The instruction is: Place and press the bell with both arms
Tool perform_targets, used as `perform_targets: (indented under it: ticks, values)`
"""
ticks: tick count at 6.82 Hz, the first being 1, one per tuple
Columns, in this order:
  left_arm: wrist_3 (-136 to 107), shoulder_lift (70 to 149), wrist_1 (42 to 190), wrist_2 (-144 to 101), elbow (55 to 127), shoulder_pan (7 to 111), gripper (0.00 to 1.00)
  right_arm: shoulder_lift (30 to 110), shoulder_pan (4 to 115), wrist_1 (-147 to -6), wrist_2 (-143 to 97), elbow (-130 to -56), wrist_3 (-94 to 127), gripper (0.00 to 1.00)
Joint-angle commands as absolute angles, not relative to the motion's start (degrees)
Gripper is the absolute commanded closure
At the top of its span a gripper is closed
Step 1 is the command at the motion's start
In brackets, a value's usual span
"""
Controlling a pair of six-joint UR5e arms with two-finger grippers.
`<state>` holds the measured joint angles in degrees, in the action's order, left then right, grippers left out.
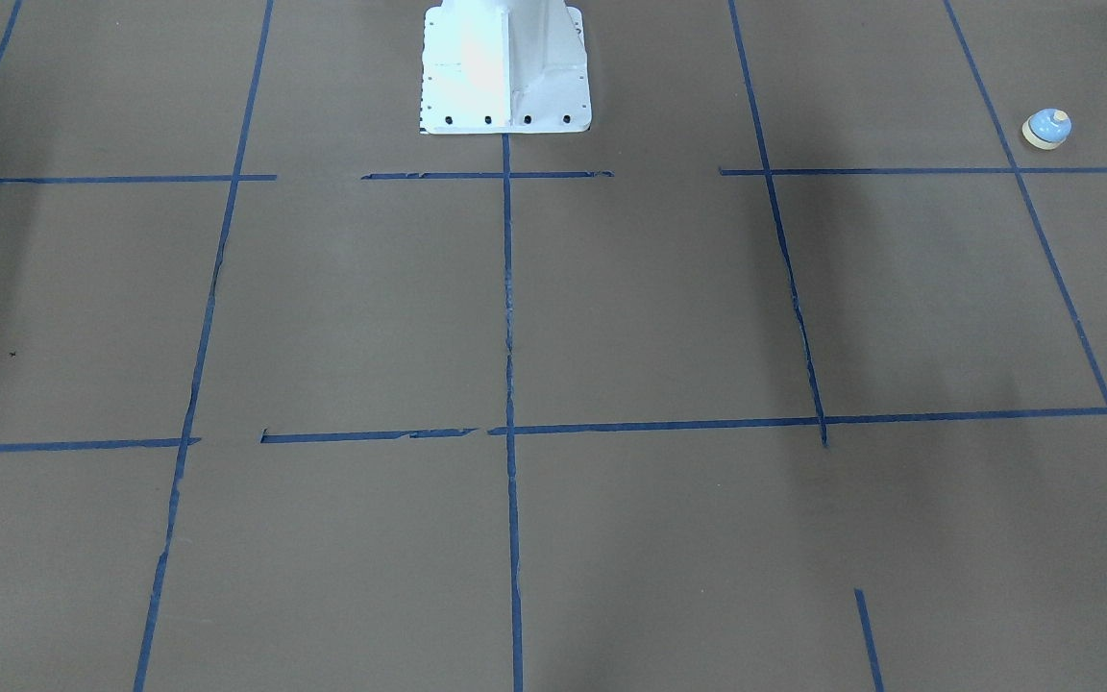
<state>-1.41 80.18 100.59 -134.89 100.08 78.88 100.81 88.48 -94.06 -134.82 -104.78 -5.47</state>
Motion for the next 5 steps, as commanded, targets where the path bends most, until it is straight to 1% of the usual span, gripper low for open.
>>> perform_targets:
  ticks: [1, 3, 5]
  values:
    - [-5.60, 71.76, 109.90, -133.60, 99.93, 71.15, 0.00, 100.81, 88.51, -94.13, -134.74, -104.77, -5.54, 0.00]
    - [-5.98, 64.55, 114.33, -133.42, 99.93, 65.85, 0.00, 100.81, 88.51, -94.13, -134.74, -104.77, -5.45, 0.00]
    - [-5.98, 61.98, 114.26, -133.42, 98.80, 61.81, 0.00, 100.81, 88.42, -94.04, -134.82, -104.85, -5.36, 0.00]
